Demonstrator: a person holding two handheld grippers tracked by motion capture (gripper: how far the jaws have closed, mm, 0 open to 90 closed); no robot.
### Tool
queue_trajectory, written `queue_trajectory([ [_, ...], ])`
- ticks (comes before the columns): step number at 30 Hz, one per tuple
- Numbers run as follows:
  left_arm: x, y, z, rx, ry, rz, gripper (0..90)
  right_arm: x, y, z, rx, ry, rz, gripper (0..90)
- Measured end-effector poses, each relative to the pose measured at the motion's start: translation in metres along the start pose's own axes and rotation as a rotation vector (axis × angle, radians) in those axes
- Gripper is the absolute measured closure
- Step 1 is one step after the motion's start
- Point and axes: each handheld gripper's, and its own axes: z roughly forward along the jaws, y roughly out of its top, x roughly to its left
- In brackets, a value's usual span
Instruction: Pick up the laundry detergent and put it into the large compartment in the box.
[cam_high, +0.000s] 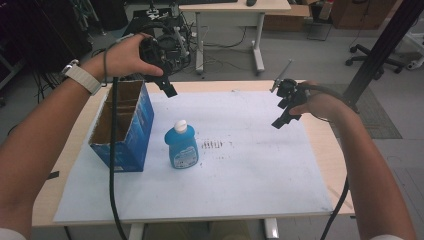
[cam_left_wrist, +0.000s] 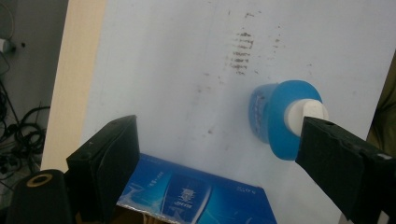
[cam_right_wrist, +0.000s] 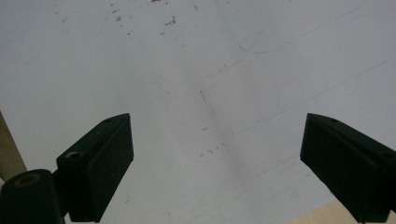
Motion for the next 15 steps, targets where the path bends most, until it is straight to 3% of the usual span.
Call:
queue_trajectory([
  [8, -0.007, 0.002, -0.006, -0.003, 0.004, -0.020, 9.3, 0.001, 0.001, 0.001, -0.001, -0.001, -0.004, 9.6],
  [15, -0.011, 0.001, -0.014, -0.019, 0.007, -0.077, 9.2, 0.003, 0.002, 0.000, -0.006, -0.004, -0.009, 9.6],
])
